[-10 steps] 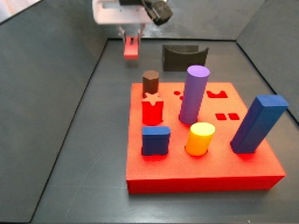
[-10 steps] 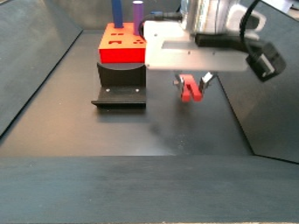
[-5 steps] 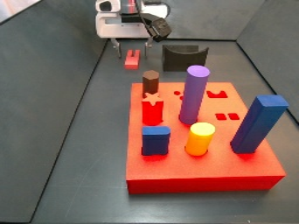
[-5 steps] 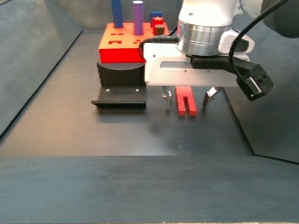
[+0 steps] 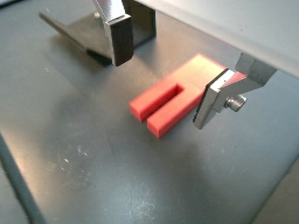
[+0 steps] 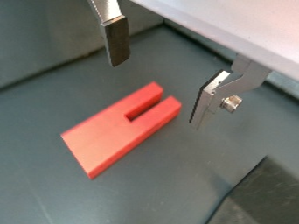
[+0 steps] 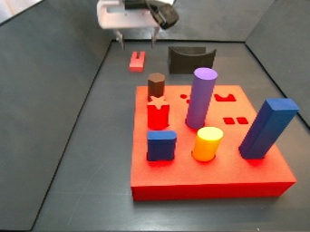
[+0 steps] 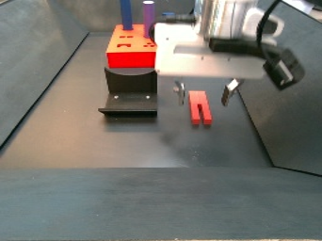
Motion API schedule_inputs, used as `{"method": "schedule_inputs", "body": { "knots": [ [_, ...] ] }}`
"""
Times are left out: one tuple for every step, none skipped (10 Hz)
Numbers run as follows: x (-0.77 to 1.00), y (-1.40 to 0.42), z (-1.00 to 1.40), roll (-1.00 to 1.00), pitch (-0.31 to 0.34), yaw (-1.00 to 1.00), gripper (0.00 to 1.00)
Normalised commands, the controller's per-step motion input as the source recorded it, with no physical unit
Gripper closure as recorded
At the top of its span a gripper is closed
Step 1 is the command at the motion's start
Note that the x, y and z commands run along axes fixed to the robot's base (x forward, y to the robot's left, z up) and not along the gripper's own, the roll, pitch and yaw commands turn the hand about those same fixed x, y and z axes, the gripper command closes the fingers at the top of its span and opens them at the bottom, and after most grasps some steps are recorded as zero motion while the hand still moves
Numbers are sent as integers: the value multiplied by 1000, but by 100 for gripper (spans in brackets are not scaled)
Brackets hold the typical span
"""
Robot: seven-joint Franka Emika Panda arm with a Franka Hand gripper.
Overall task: Pick up the double-square object. Move up. Rotate the double-square object. Place the double-square object on the fixture. Regrasp the double-square object. Move to above the board. Insert the double-square object.
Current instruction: Rotate the double-square object.
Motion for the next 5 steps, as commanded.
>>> {"method": "schedule_inputs", "body": {
  "knots": [
    [-20,8,1000,12,79,-26,0],
    [-27,12,1000,21,70,-30,0],
    [-33,13,1000,25,68,-31,0],
    [-33,14,751,35,65,-33,0],
    [-30,14,595,40,67,-35,0]
  ]
}}
